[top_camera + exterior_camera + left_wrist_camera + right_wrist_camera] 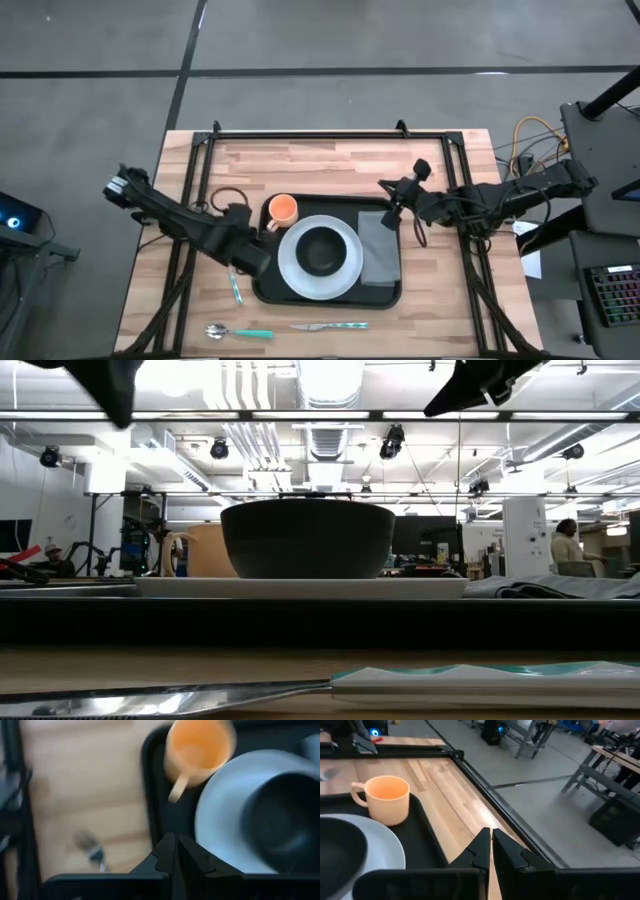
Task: Set up tray
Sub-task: Put the blue fork on top of the gray napkin
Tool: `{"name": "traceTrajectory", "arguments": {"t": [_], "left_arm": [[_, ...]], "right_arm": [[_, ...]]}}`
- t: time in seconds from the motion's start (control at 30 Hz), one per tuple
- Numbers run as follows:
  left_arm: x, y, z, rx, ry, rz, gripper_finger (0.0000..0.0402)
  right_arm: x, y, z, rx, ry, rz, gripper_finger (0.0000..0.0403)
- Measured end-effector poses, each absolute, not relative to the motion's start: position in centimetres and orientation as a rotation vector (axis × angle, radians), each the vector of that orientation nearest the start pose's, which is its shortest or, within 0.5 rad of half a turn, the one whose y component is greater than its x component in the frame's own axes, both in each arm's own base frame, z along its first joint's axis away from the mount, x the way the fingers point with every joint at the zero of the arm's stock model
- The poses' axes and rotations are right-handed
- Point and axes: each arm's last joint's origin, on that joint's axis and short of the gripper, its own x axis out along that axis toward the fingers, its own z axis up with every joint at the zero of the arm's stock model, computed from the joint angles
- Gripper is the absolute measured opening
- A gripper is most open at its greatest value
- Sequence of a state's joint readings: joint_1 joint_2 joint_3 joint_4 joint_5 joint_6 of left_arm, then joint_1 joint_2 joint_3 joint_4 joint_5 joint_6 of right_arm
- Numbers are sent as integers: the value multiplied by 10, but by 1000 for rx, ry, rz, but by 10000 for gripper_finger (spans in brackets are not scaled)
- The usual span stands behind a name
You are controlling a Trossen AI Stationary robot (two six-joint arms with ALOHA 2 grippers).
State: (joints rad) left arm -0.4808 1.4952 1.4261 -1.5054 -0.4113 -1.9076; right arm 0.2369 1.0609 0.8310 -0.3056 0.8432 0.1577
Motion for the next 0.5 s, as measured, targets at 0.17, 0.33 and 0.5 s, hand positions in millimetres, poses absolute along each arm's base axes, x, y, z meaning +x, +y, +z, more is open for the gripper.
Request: {"name": "traceTrajectory", "arguments": {"t": [0.17,0.33,0.5], "left_arm": [[233,-116,290,-999,1109,1357,2],[236,-132,267,-1055,1322,1473,2],[240,-142,250,-1027,1316,1566,2]], "right_arm": [[216,27,289,-156,450,-647,9],[215,26,289,-174,447,-692,9],[216,23,289,-177,451,-704,9]]}}
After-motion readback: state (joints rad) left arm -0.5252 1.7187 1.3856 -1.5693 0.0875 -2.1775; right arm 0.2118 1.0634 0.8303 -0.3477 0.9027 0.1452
